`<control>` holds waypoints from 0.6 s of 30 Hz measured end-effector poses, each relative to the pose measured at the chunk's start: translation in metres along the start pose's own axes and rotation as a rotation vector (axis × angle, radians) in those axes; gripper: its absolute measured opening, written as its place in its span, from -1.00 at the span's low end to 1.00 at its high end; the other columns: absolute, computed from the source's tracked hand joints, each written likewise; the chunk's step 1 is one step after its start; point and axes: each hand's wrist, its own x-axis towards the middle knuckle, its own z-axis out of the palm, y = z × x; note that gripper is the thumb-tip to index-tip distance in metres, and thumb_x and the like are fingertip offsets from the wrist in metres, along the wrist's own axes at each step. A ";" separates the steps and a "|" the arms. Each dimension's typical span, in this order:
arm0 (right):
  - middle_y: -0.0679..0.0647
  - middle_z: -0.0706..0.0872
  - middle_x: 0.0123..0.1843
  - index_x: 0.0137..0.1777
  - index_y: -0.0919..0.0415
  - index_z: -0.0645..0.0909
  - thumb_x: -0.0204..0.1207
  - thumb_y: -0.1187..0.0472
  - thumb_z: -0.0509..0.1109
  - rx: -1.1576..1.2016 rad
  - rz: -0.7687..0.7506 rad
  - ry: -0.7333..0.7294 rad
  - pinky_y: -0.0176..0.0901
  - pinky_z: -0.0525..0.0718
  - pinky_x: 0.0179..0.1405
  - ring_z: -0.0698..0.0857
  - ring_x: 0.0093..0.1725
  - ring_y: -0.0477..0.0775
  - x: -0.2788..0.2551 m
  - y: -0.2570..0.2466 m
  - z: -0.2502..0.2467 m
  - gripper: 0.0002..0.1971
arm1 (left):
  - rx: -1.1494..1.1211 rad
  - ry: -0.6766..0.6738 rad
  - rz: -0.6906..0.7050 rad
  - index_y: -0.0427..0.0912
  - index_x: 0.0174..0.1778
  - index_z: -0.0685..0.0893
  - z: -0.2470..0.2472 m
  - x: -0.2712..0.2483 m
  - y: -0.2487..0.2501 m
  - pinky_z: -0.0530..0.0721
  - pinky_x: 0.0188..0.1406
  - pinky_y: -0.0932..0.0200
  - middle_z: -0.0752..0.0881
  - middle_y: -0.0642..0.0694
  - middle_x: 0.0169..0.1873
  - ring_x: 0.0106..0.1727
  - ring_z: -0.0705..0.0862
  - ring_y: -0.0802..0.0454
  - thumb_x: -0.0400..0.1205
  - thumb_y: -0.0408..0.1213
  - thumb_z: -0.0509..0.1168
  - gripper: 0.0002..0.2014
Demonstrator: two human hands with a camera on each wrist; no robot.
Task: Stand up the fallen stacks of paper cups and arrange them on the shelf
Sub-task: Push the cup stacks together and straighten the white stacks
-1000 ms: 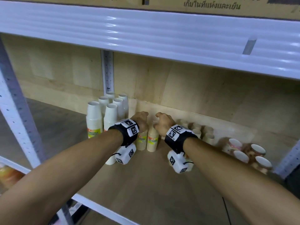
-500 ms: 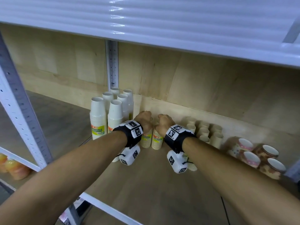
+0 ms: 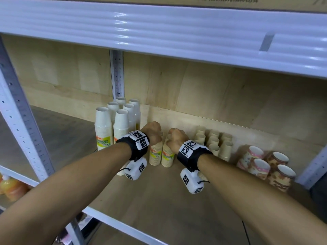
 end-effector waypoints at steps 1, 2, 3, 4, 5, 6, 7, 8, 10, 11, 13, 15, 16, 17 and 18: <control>0.26 0.72 0.13 0.12 0.35 0.63 0.54 0.36 0.36 -0.001 0.003 -0.009 -0.12 0.59 -0.14 0.70 0.10 0.27 -0.004 0.001 -0.002 -0.81 | 0.009 -0.006 0.009 -0.34 0.26 0.68 -0.001 -0.002 0.002 0.62 0.01 0.14 0.62 -0.11 0.01 0.07 0.65 -0.05 0.60 -0.33 0.40 -0.68; 0.25 0.72 0.11 0.12 0.34 0.63 0.54 0.34 0.37 -0.002 0.003 -0.017 -0.13 0.56 -0.18 0.70 0.08 0.27 -0.008 0.003 -0.005 -0.82 | 0.025 -0.024 0.021 -0.34 0.26 0.68 -0.002 -0.004 0.004 0.61 0.01 0.13 0.61 -0.12 0.01 0.04 0.62 -0.03 0.59 -0.31 0.41 -0.67; 0.23 0.73 0.09 0.11 0.33 0.64 0.53 0.31 0.38 -0.004 0.001 -0.025 -0.13 0.56 -0.19 0.71 0.07 0.26 -0.013 0.005 -0.009 -0.81 | 0.043 -0.054 0.032 -0.37 0.24 0.69 -0.003 -0.007 0.007 0.64 0.02 0.09 0.63 -0.15 0.03 0.01 0.59 -0.02 0.59 -0.30 0.42 -0.66; 0.22 0.74 0.07 0.10 0.33 0.64 0.52 0.29 0.40 -0.005 -0.001 -0.036 -0.11 0.60 -0.18 0.72 0.06 0.25 -0.017 0.007 -0.012 -0.81 | 0.059 -0.085 0.043 -0.40 0.22 0.70 -0.003 -0.008 0.010 0.65 0.02 0.06 0.65 -0.19 0.06 -0.01 0.57 -0.02 0.59 -0.28 0.43 -0.66; 0.22 0.75 0.06 0.10 0.33 0.65 0.50 0.27 0.42 -0.002 -0.003 -0.048 -0.08 0.67 -0.13 0.72 0.05 0.25 -0.022 0.010 -0.015 -0.80 | 0.071 -0.112 0.056 -0.42 0.21 0.70 -0.004 -0.010 0.013 0.65 0.00 0.05 0.65 -0.21 0.06 -0.02 0.57 -0.03 0.58 -0.26 0.44 -0.65; 0.21 0.76 0.06 0.10 0.33 0.66 0.49 0.26 0.45 0.002 -0.005 -0.059 -0.05 0.72 -0.06 0.73 0.06 0.24 -0.026 0.013 -0.019 -0.78 | 0.085 -0.137 0.074 -0.42 0.20 0.70 -0.004 -0.011 0.016 0.64 -0.01 0.06 0.65 -0.21 0.05 -0.01 0.58 -0.04 0.57 -0.24 0.45 -0.63; 0.21 0.76 0.07 0.11 0.33 0.66 0.48 0.24 0.47 0.003 -0.004 -0.072 -0.03 0.73 -0.01 0.73 0.06 0.22 -0.031 0.017 -0.022 -0.75 | 0.101 -0.158 0.092 -0.39 0.20 0.71 -0.004 -0.013 0.020 0.64 -0.01 0.08 0.65 -0.19 0.06 0.01 0.61 -0.05 0.56 -0.22 0.46 -0.63; 0.19 0.75 0.08 0.13 0.32 0.66 0.47 0.22 0.49 0.007 0.000 -0.085 -0.03 0.73 0.01 0.73 0.07 0.20 -0.036 0.020 -0.026 -0.73 | 0.112 -0.177 0.101 -0.34 0.21 0.71 -0.004 -0.015 0.024 0.66 -0.02 0.09 0.66 -0.17 0.08 0.05 0.64 -0.05 0.54 -0.21 0.48 -0.62; 0.12 0.71 0.08 0.15 0.25 0.63 0.47 0.18 0.51 0.019 0.010 -0.106 -0.06 0.71 -0.01 0.72 0.09 0.18 -0.046 0.029 -0.034 -0.70 | 0.100 -0.224 0.101 -0.25 0.24 0.71 -0.003 -0.017 0.031 0.69 -0.14 0.17 0.69 -0.12 0.11 0.06 0.69 -0.04 0.50 -0.22 0.52 -0.60; 0.10 0.70 0.07 0.15 0.23 0.62 0.47 0.16 0.52 0.019 0.015 -0.113 -0.06 0.72 0.00 0.72 0.10 0.18 -0.050 0.033 -0.038 -0.70 | 0.090 -0.249 0.101 -0.23 0.24 0.71 -0.002 -0.018 0.036 0.68 -0.21 0.20 0.71 -0.10 0.09 0.03 0.71 -0.04 0.48 -0.23 0.54 -0.59; 0.12 0.71 0.10 0.18 0.24 0.65 0.46 0.15 0.54 0.014 0.033 -0.127 -0.04 0.74 0.07 0.72 0.11 0.17 -0.060 0.040 -0.047 -0.67 | 0.076 -0.287 0.113 -0.20 0.21 0.71 0.001 -0.020 0.046 0.67 -0.30 0.23 0.74 -0.09 0.04 0.00 0.75 -0.04 0.45 -0.22 0.56 -0.59; 0.18 0.75 0.12 0.17 0.29 0.69 0.47 0.15 0.53 -0.018 0.041 -0.142 -0.03 0.72 0.07 0.73 0.10 0.17 -0.068 0.047 -0.056 -0.68 | 0.075 -0.303 0.130 -0.16 0.17 0.71 0.005 -0.022 0.058 0.64 -0.38 0.27 0.73 -0.07 0.02 -0.05 0.74 -0.01 0.45 -0.22 0.56 -0.62; 0.20 0.75 0.12 0.16 0.32 0.70 0.49 0.16 0.52 -0.038 0.039 -0.154 -0.03 0.70 0.07 0.73 0.12 0.18 -0.073 0.050 -0.060 -0.69 | 0.072 -0.308 0.140 -0.15 0.15 0.71 0.007 -0.024 0.064 0.61 -0.42 0.30 0.72 -0.06 0.01 -0.09 0.72 0.03 0.46 -0.22 0.56 -0.64; 0.22 0.75 0.13 0.16 0.34 0.70 0.51 0.16 0.50 -0.052 0.038 -0.164 -0.02 0.69 0.09 0.73 0.14 0.19 -0.078 0.054 -0.065 -0.69 | 0.064 -0.314 0.152 -0.14 0.13 0.71 0.010 -0.024 0.070 0.60 -0.44 0.31 0.71 -0.06 0.00 -0.12 0.70 0.06 0.46 -0.23 0.56 -0.66; 0.22 0.75 0.15 0.18 0.33 0.69 0.52 0.17 0.49 -0.058 0.042 -0.170 -0.03 0.68 0.11 0.72 0.16 0.19 -0.082 0.058 -0.069 -0.70 | 0.050 -0.322 0.164 -0.15 0.11 0.71 0.013 -0.025 0.076 0.60 -0.45 0.31 0.71 -0.06 -0.02 -0.15 0.69 0.08 0.46 -0.25 0.56 -0.68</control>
